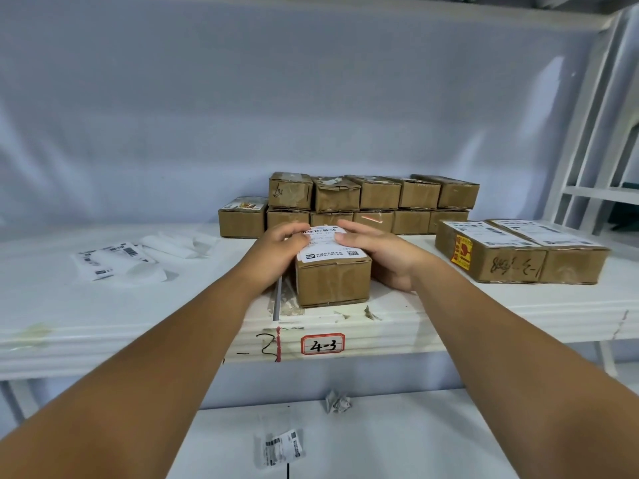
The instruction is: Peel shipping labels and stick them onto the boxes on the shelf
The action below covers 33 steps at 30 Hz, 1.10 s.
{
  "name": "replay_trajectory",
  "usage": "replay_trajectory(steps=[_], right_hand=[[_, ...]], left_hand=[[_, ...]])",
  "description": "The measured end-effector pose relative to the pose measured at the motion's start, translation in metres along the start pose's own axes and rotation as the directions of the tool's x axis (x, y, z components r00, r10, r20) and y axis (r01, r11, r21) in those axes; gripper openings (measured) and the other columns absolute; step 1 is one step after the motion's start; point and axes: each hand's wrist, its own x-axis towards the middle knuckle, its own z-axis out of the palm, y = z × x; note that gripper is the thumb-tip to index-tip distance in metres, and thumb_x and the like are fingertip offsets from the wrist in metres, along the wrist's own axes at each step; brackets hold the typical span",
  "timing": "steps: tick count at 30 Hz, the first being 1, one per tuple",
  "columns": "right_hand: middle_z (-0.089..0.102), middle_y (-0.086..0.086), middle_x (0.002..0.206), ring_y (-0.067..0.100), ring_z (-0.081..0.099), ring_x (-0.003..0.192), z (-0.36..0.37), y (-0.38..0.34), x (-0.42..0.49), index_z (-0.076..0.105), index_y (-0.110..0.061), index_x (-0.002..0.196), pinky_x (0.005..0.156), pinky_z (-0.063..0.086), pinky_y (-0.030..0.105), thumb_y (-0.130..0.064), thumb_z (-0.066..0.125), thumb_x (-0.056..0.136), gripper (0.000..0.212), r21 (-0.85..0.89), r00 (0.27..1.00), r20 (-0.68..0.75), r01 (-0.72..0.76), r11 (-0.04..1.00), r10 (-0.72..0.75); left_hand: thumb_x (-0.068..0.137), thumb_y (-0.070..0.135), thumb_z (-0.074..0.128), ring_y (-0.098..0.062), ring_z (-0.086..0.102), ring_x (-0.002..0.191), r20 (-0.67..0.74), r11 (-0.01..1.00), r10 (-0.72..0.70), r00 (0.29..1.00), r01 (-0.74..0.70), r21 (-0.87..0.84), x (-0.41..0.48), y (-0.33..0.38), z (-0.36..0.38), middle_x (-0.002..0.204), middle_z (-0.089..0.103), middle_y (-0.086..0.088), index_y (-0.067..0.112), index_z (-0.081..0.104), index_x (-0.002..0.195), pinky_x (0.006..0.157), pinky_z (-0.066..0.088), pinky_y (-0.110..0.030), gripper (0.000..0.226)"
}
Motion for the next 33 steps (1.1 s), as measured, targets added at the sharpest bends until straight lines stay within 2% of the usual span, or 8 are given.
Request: replay_trajectory(steps=[5, 9, 12, 17, 20, 24, 28, 33], right_hand=[[0.060, 0.003, 0.127, 0.021, 0.050, 0.122, -0.002, -0.001, -0.012, 0.056, -0.034, 0.125, 0.108, 0.037, 0.039, -0.031, 0.078, 0.062, 0.067, -0.088, 0.995, 0.103, 0.011, 0.996, -0.002], [0.055, 0.002, 0.132, 0.018, 0.048, 0.123, 0.001, -0.006, -0.023, 0.050, -0.035, 0.131, 0.110, 0.034, 0.037, -0.029, 0.075, 0.069, 0.067, -0.136, 0.995, 0.102, -0.007, 0.991, 0.021], [0.049, 0.003, 0.137, 0.018, 0.047, 0.123, 0.004, -0.007, -0.027, 0.041, -0.031, 0.140, 0.110, 0.035, 0.038, -0.031, 0.070, 0.079, 0.068, -0.162, 0.998, 0.034, -0.044, 0.986, 0.050], [0.063, -0.001, 0.116, 0.012, 0.060, 0.098, 0.015, -0.005, -0.032, 0.054, -0.023, 0.129, 0.082, 0.050, 0.028, -0.042, 0.062, 0.088, 0.046, -0.217, 0.985, -0.170, -0.021, 0.976, -0.016], [0.068, 0.001, 0.103, 0.017, 0.061, 0.093, 0.020, -0.001, -0.037, 0.065, -0.019, 0.103, 0.075, 0.046, 0.028, -0.051, 0.048, 0.093, 0.037, -0.366, 0.918, -0.368, 0.003, 0.930, -0.148], [0.066, 0.005, 0.085, 0.021, 0.057, 0.083, 0.016, 0.004, -0.042, 0.068, -0.012, 0.088, 0.068, 0.039, 0.030, -0.051, 0.040, 0.096, 0.049, -0.569, 0.782, -0.502, 0.024, 0.822, -0.370], [0.066, 0.001, 0.078, 0.018, 0.058, 0.075, -0.003, 0.004, -0.055, 0.069, -0.017, 0.086, 0.062, 0.041, 0.030, -0.044, 0.045, 0.096, 0.038, -0.723, 0.734, -0.445, 0.043, 0.689, -0.513], [0.067, 0.000, 0.087, 0.017, 0.057, 0.085, -0.046, 0.006, -0.073, 0.070, -0.015, 0.089, 0.068, 0.037, 0.025, -0.026, 0.049, 0.095, 0.024, -0.870, 0.631, -0.375, 0.014, 0.493, -0.680]], left_hand=[[0.095, 0.023, 0.049, -0.015, 0.046, 0.124, -0.044, 0.999, -0.001, 0.999, 0.002, 0.032, -0.003, 0.001, 0.000, 0.137, 0.049, 0.001, 0.019, 0.058, 0.125, 0.107, 0.033, -0.033, 0.031], [0.095, 0.025, 0.051, -0.016, 0.054, 0.107, -0.155, 0.996, 0.011, 0.988, 0.003, 0.091, -0.010, 0.006, -0.001, 0.120, 0.058, 0.001, 0.020, 0.063, 0.113, 0.084, 0.043, -0.026, 0.023], [0.094, 0.028, 0.053, -0.029, 0.062, 0.102, -0.161, 0.998, -0.063, 0.985, 0.062, -0.012, -0.020, 0.009, 0.000, 0.110, 0.066, -0.004, 0.026, 0.064, 0.107, 0.086, 0.051, -0.040, 0.017], [0.082, 0.051, 0.062, -0.015, 0.054, 0.116, 0.016, 0.990, -0.075, 0.997, 0.076, -0.119, -0.038, 0.015, -0.004, 0.130, 0.056, 0.005, 0.035, 0.058, 0.117, 0.104, 0.042, -0.037, 0.039], [0.067, 0.060, 0.070, -0.014, 0.052, 0.119, 0.128, 0.995, -0.059, 0.990, 0.069, -0.071, -0.051, 0.021, -0.003, 0.138, 0.046, 0.010, 0.039, 0.047, 0.132, 0.090, 0.045, -0.025, 0.073], [0.080, 0.033, 0.072, -0.018, 0.061, 0.092, 0.051, 0.989, -0.051, 0.997, 0.043, 0.140, -0.053, 0.033, 0.018, 0.136, 0.048, 0.006, 0.035, 0.040, 0.140, 0.065, 0.045, -0.019, 0.068], [0.087, 0.029, 0.066, -0.017, 0.048, 0.122, -0.012, 0.969, 0.025, 1.000, -0.021, 0.246, -0.046, 0.044, 0.047, 0.140, 0.048, 0.002, 0.029, 0.046, 0.138, 0.089, 0.034, -0.019, 0.055], [0.088, 0.026, 0.065, -0.019, 0.051, 0.117, -0.058, 0.975, 0.018, 0.998, -0.004, 0.222, -0.031, 0.053, 0.083, 0.136, 0.051, -0.002, 0.026, 0.048, 0.136, 0.092, 0.038, -0.023, 0.051]])
